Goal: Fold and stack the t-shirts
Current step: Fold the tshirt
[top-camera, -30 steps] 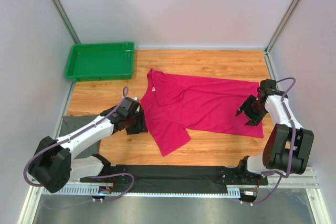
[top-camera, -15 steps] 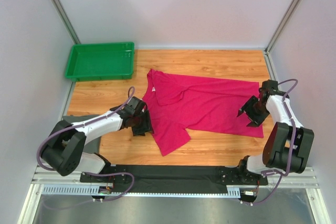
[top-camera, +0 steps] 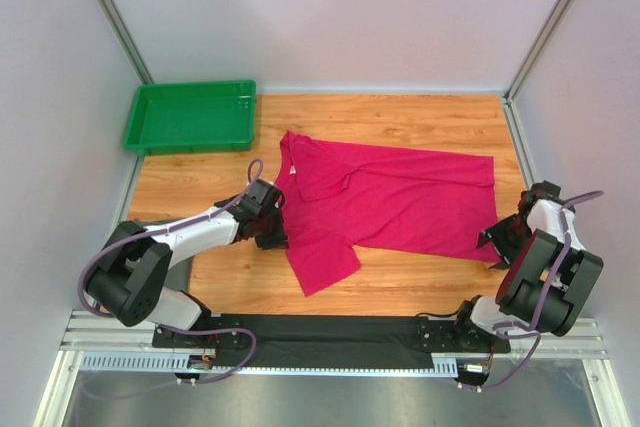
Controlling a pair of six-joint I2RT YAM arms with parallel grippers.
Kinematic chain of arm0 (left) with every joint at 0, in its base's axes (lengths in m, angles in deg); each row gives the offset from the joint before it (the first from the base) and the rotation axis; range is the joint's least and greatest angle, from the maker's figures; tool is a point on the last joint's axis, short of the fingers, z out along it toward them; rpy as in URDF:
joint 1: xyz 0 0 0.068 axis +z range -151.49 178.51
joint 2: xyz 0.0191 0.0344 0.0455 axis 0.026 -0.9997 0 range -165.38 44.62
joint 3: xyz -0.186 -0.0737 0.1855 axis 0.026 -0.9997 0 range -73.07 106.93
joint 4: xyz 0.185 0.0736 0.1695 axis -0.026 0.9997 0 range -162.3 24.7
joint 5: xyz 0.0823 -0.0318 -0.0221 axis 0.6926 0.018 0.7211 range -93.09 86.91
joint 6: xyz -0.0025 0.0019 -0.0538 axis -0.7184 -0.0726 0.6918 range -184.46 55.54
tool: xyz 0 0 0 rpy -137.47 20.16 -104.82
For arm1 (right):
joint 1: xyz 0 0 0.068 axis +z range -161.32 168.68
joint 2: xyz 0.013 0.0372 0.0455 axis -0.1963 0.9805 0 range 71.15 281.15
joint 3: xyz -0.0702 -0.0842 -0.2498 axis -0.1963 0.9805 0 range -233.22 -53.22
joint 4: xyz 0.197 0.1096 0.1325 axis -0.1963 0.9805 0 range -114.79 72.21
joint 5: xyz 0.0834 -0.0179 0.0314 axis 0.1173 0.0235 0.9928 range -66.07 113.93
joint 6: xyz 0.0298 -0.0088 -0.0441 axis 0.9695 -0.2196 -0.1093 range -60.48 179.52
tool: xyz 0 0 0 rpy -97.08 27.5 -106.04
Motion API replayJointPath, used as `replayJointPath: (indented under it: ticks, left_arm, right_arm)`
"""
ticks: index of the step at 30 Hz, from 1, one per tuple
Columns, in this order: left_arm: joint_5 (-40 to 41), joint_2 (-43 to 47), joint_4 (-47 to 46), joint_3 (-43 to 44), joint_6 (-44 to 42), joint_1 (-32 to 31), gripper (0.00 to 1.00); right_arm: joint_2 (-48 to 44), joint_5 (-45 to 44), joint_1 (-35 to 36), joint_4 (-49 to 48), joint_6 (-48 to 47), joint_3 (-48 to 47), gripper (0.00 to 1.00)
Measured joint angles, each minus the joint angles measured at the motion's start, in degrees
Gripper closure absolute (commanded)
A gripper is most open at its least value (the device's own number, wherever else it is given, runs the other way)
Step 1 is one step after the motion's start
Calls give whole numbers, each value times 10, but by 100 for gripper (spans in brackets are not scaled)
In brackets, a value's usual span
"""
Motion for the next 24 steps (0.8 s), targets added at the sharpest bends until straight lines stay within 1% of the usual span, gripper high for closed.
replayJointPath:
  ticks: [5, 8, 12, 17, 20, 24]
  left_arm:
    - [5, 30, -1, -7, -11, 0, 100]
    - [5, 41, -1, -12, -17, 0, 100]
    - [0, 42, -2, -13, -20, 0, 100]
    - [-10, 42, 1, -13, -22, 0, 100]
    - [-11, 43, 8, -13, -22, 0, 100]
    - [-14, 56, 17, -13, -21, 0, 100]
  right_arm:
    - [0, -2, -49, -3, 0, 2, 52]
    - [0, -5, -68, -11, 0, 13, 53]
    - [0, -21, -75, -13, 2, 24, 53]
    - [-17, -49, -75, -22, 5, 31, 49]
    - [-38, -62, -75, -33, 5, 34, 49]
    - [-40, -66, -75, -50, 7, 34, 49]
